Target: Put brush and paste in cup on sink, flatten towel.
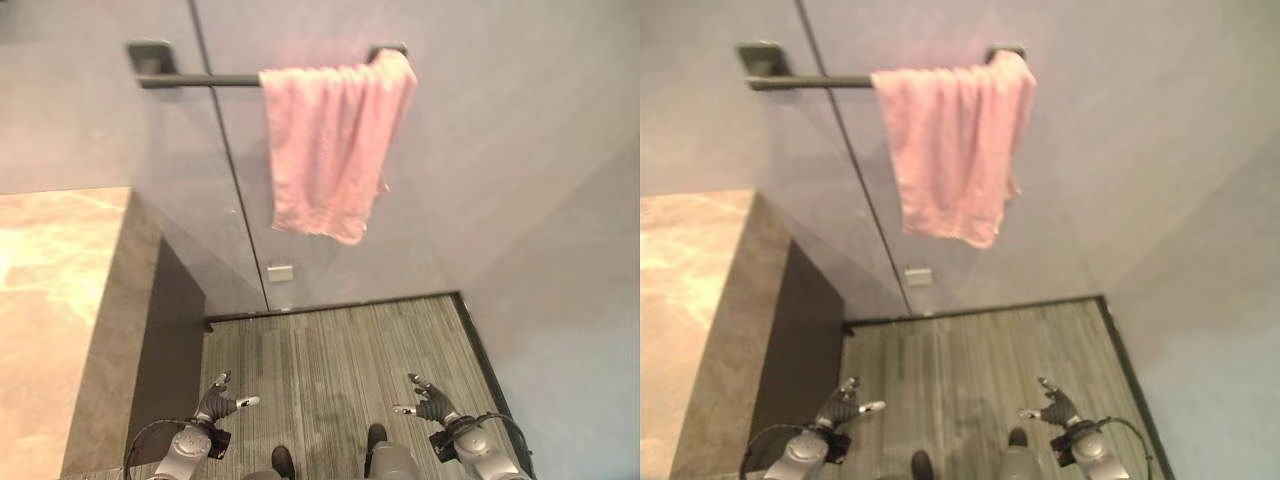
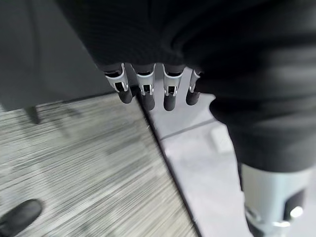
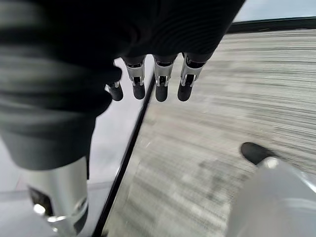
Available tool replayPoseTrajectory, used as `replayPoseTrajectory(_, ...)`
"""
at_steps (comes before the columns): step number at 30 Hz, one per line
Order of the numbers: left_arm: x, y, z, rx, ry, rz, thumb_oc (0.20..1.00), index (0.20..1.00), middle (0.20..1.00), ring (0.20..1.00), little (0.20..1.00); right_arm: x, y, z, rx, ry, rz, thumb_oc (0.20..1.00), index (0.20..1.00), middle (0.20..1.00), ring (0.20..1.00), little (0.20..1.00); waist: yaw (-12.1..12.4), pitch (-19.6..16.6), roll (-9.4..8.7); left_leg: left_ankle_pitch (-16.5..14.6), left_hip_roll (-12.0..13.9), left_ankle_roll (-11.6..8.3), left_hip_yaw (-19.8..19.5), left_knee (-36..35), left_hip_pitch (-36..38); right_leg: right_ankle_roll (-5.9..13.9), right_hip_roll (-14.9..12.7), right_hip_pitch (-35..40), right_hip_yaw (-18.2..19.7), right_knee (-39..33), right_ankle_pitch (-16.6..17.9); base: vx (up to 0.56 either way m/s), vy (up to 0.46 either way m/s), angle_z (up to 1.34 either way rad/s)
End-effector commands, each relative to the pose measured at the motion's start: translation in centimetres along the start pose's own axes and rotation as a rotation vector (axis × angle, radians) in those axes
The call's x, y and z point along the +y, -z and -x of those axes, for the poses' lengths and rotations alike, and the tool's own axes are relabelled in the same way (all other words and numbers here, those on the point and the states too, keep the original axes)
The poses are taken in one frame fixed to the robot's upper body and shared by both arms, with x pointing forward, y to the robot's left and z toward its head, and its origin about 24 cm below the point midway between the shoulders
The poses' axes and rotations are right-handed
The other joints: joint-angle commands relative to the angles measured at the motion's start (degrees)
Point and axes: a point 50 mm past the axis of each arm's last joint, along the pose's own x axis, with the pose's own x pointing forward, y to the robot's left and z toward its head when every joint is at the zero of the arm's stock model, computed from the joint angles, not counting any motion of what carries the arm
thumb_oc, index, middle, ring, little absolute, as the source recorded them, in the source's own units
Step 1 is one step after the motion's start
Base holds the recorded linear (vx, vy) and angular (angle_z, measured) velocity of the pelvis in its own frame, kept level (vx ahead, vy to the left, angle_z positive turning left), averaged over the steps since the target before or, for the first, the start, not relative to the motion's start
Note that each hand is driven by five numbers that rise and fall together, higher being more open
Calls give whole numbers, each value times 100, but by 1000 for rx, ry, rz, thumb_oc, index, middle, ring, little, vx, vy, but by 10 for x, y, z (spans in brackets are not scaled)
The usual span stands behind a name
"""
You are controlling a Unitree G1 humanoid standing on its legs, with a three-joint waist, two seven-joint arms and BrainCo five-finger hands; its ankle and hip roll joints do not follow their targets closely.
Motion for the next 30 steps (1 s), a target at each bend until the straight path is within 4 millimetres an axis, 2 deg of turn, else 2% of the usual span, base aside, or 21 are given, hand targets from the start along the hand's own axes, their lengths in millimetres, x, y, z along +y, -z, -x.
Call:
replayPoseTrajectory(1,-4,-13,-5,-47,16,-20,1000,1000,1000,1000,1000,-7,-4,0,-28,12,13,1000,1000,1000,1000,1000,-138,51,41,88,-378,-242,-487,325,-70,36,564,167,-306,-1023,531,158,5,6)
replayPoseTrajectory(2,-4,-13,-5,-47,16,-20,1000,1000,1000,1000,1000,-7,-4,0,-28,13,13,1000,1000,1000,1000,1000,-153,60,55,85,-369,-245,-505,313,-52,36,570,190,-326,-1033,528,215,-11,24)
replayPoseTrajectory(4,-6,-18,-7,-59,27,-32,1000,1000,1000,1000,1000,-6,-6,1,-37,3,39,1000,1000,1000,1000,1000,-259,200,10,29,-439,-278,-843,232,202,139,604,-94,-159,-1395,794,233,-19,47)
replayPoseTrajectory(6,-6,-18,-7,-59,27,-32,1000,1000,1000,1000,1000,-6,-6,1,-37,3,39,1000,1000,1000,1000,1000,-272,214,26,18,-426,-280,-860,230,222,138,611,-68,-179,-1400,785,184,-34,84)
replayPoseTrajectory(7,-9,-21,-10,-58,34,-31,1000,1000,1000,1000,1000,-11,-1,4,-23,15,46,1000,1000,1000,1000,1000,-485,269,5,-119,-493,-327,-1232,394,441,175,741,-185,347,-1502,911,373,-87,92)
replayPoseTrajectory(12,-16,-19,-10,-48,60,-54,1000,1000,1000,1000,1000,-16,9,9,6,15,71,1000,1000,1000,1000,1000,-561,110,30,-172,-490,-424,-1470,558,545,46,893,22,493,-1444,827,243,-95,82)
replayPoseTrajectory(13,-16,-17,-10,-38,57,-37,1000,1000,1000,1000,1000,-18,7,9,-3,21,69,1000,1000,1000,1000,1000,-565,67,56,-93,-467,-506,-1497,735,523,1,925,72,460,-1440,795,305,-162,1)
replayPoseTrajectory(14,-18,-17,-10,-33,60,-16,1000,1000,1000,1000,1000,-21,3,10,-26,25,66,1000,1000,1000,1000,1000,-573,47,92,54,-437,-677,-1556,1071,431,-75,943,195,398,-1488,734,230,-127,11)
replayPoseTrajectory(15,-18,-17,-10,-33,60,-15,1000,1000,1000,1000,1000,-21,3,10,-26,25,67,1000,1000,1000,1000,1000,-583,48,97,47,-434,-679,-1566,1086,423,-77,941,201,386,-1494,735,212,-135,19)
replayPoseTrajectory(16,-18,-18,-10,-35,59,-10,1000,1000,1000,1000,1000,-22,-4,10,-56,20,84,1000,1000,1000,1000,1000,-576,40,99,219,-387,-790,-1507,1399,343,-130,943,301,348,-1535,690,133,-110,20)
replayPoseTrajectory(18,-20,-24,-12,-50,59,-3,1000,1000,1000,1000,1000,-24,-14,9,-98,20,114,1000,1000,1000,1000,1000,-528,89,54,584,-325,-1074,-1427,2293,-83,-247,903,546,259,-1634,616,150,-152,37)
replayPoseTrajectory(19,-20,-31,-14,-69,51,-10,1000,1000,1000,1000,1000,-24,-28,8,-150,13,158,1000,1000,1000,1000,1000,-455,195,-35,724,-315,-1129,-1357,2866,-373,-350,869,690,232,-1595,493,122,-131,38)
replayPoseTrajectory(21,-19,-34,-15,-80,48,-15,1000,1000,1000,1000,1000,-24,-33,7,-169,13,175,1000,1000,1000,1000,1000,-429,244,-45,675,-240,-1064,-1252,2876,-509,-372,860,732,233,-1548,410,89,-63,4)
replayPoseTrajectory(22,-20,-37,-16,-91,48,-26,1000,1000,1000,1000,1000,-22,-36,7,-182,11,191,1000,1000,1000,1000,1000,-470,242,-76,626,71,-953,-929,2563,-651,-354,782,774,173,-1538,345,122,4,-12)
replayPoseTrajectory(24,-21,-43,-18,-109,53,-58,1000,1000,1000,1000,1000,-22,-38,8,-192,12,222,1000,1000,1000,1000,1000,-445,213,-113,284,565,-785,-424,1848,-810,-278,636,937,102,-1563,189,170,53,32)
replayPoseTrajectory(25,-22,-45,-18,-119,54,-72,1000,1000,1000,1000,1000,-22,-39,9,-198,13,238,1000,1000,1000,1000,1000,-413,198,-105,237,610,-784,-428,1521,-840,-234,593,971,109,-1579,137,221,201,68)
replayPoseTrajectory(26,-21,-45,-18,-124,45,-81,1000,1000,1000,1000,1000,-21,-37,8,-192,13,253,1000,1000,1000,1000,1000,-354,159,19,547,658,-902,-730,772,-999,-160,554,1049,184,-1628,57,290,293,57)
replayPoseTrajectory(27,-24,-44,-18,-120,47,-83,1000,1000,1000,1000,1000,-21,-31,7,-160,6,268,1000,1000,1000,1000,1000,-280,166,103,745,607,-954,-1011,650,-1092,-130,500,1123,268,-1612,45,233,256,-38)
replayPoseTrajectory(28,-24,-44,-18,-120,47,-83,1000,1000,1000,1000,1000,-21,-31,7,-160,6,268,1000,1000,1000,1000,1000,-283,171,102,734,607,-953,-1016,664,-1092,-129,499,1130,263,-1608,39,204,350,-81)
replayPoseTrajectory(29,-23,-41,-15,-123,63,-90,1000,1000,1000,1000,1000,-16,-32,6,-162,-10,267,1000,1000,1000,1000,1000,-317,194,98,568,404,-878,-1016,702,-983,-44,421,1118,435,-1483,72,124,322,-85)
replayPoseTrajectory(30,-22,-38,-14,-116,63,-95,1000,1000,1000,1000,1000,-14,-33,6,-166,-17,255,1000,1000,1000,1000,1000,-315,166,75,510,332,-822,-971,715,-962,6,375,1113,514,-1471,109,178,531,-66)
